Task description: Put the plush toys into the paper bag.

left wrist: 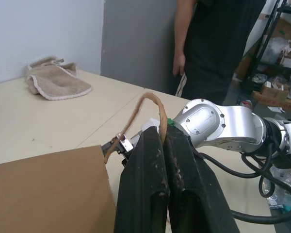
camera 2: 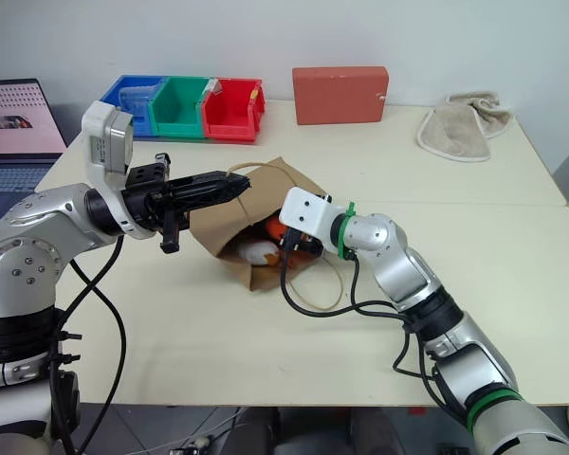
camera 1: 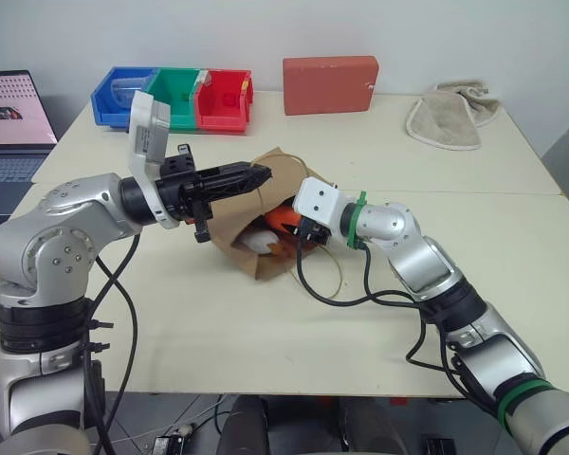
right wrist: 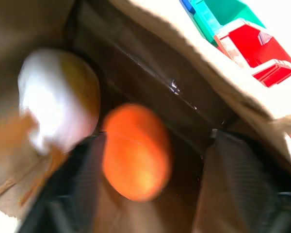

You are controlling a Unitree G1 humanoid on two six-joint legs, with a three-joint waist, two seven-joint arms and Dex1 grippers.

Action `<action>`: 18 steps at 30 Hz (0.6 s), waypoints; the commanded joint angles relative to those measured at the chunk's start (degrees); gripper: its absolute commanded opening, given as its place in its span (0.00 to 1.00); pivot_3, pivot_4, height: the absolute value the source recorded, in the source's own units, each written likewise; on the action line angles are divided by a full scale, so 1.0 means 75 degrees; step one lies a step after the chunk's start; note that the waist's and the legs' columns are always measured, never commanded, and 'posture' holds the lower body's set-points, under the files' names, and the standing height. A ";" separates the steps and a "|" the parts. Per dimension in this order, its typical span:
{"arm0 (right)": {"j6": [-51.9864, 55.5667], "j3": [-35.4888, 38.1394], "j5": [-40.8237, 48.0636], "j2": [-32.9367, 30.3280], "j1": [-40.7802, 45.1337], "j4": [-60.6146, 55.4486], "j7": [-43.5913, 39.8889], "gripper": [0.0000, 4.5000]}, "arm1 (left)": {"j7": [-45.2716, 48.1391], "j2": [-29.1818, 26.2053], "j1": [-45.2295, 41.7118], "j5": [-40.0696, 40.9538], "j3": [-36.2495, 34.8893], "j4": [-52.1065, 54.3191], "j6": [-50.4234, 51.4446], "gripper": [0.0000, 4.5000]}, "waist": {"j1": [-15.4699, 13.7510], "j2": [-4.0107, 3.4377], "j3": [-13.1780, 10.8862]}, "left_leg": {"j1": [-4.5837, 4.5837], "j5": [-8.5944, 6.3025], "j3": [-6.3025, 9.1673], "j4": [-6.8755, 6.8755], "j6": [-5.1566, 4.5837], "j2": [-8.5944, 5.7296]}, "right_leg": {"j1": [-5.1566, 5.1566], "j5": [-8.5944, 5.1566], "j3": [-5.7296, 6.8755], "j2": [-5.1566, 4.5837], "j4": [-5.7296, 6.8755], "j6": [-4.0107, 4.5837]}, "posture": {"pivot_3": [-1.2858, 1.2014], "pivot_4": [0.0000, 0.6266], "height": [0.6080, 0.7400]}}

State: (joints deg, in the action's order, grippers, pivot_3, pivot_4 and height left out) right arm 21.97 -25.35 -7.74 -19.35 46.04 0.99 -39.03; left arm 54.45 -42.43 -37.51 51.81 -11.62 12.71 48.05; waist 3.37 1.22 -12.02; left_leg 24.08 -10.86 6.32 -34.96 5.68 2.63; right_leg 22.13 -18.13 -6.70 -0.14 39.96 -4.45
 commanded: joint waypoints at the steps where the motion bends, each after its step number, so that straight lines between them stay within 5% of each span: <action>1: 0.0278 0.0411 0.0279 -0.0214 -0.0040 -0.1064 -0.0398 1.00 | -0.0025 0.0061 -0.0108 -0.0008 -0.0106 0.0013 -0.0207 0.00 | 0.0000 0.0000 0.0000 | 0.0000 0.0000 0.0000 0.0001 0.0000 0.0000 | 0.0001 0.0000 0.0000 0.0000 0.0000 0.0000 | 0.52 0.24 1.00; 11: 0.2560 0.2153 0.2844 -0.2114 -0.1459 -0.4145 -0.2186 1.00 | -0.0059 0.0095 -0.0140 -0.0093 -0.0128 -0.0065 -0.0302 0.00 | -0.0027 0.0000 0.0000 | 0.0004 -0.0001 0.0011 -0.0002 -0.0001 -0.0002 | -0.0007 -0.0001 0.0008 -0.0002 -0.0004 0.0000 | 0.52 0.24 1.00; 15: 0.2482 0.1966 0.2328 -0.2284 -0.2277 -0.4044 -0.1451 1.00 | -0.0018 0.0048 -0.0157 -0.0110 -0.0159 -0.0103 -0.0307 0.00 | -0.0011 0.0002 0.0001 | -0.0001 0.0000 0.0008 -0.0002 -0.0001 -0.0001 | -0.0008 -0.0001 0.0006 0.0000 -0.0004 0.0000 | 0.52 0.24 1.00; 18: 0.2622 0.1602 0.2002 -0.1619 -0.2617 -0.3381 -0.0549 1.00 | 0.0004 0.0030 -0.0203 -0.0124 -0.0168 -0.0128 -0.0309 0.00 | 0.0068 0.0007 0.0004 | -0.0002 0.0000 -0.0011 -0.0002 -0.0002 -0.0001 | 0.0000 -0.0001 -0.0012 0.0000 -0.0003 -0.0001 | 0.52 0.24 1.00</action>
State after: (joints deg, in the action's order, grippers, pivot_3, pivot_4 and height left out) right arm 41.70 -12.19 8.73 -33.41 27.07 -25.67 -46.88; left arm 54.30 -41.34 -37.87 50.64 -11.54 10.98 46.86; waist 3.88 1.28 -11.99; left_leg 24.01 -10.86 6.24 -34.98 5.67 2.65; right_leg 22.10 -18.14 -6.80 -0.12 39.94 -4.45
